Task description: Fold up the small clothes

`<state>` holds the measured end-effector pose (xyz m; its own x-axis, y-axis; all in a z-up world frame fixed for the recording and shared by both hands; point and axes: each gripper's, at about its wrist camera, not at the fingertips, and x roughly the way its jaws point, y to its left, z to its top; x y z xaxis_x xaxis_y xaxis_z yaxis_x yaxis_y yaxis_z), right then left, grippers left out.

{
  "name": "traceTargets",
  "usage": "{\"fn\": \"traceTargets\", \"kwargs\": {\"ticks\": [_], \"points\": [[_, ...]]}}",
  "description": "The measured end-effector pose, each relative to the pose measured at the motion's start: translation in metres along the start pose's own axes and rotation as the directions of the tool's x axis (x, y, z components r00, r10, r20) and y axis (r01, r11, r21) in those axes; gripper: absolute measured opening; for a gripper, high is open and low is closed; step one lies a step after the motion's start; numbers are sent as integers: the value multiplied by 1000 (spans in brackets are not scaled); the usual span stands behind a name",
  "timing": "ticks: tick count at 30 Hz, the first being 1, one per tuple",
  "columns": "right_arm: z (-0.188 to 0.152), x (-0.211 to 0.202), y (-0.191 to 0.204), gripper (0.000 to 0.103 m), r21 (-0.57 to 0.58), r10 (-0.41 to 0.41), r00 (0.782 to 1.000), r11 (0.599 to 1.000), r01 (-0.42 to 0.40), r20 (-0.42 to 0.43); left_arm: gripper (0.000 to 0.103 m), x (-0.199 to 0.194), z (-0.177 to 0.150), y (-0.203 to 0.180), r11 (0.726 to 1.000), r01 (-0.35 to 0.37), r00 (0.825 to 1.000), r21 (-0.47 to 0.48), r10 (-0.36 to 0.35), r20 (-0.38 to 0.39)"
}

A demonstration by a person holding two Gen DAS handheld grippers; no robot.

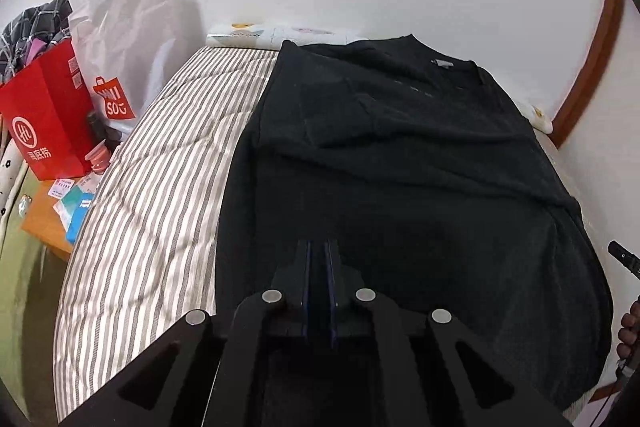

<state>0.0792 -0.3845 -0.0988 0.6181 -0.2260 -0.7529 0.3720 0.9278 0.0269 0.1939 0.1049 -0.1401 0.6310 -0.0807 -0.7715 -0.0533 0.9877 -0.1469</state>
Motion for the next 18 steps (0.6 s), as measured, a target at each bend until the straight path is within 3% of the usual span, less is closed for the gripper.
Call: {"fn": "traceTargets", "kwargs": {"ticks": [4,6,10,18], "points": [[-16,-9,-11,78,20,-70,998,997,70,6,7,-7,-12,1,1000,-11,1000,11,10,7],[-23,-14,-15,78,15,-77,997,997,77,1,7,-11,-17,2,999,-32,999,24,31,9],[-35,-21,-16,78,-4,-95,995,995,95,2,7,-17,-25,9,1000,-8,1000,12,8,-3],[-56,-15,0,78,-39,-83,995,996,81,-55,25,-21,-42,23,1000,-8,1000,17,8,-20]]}}
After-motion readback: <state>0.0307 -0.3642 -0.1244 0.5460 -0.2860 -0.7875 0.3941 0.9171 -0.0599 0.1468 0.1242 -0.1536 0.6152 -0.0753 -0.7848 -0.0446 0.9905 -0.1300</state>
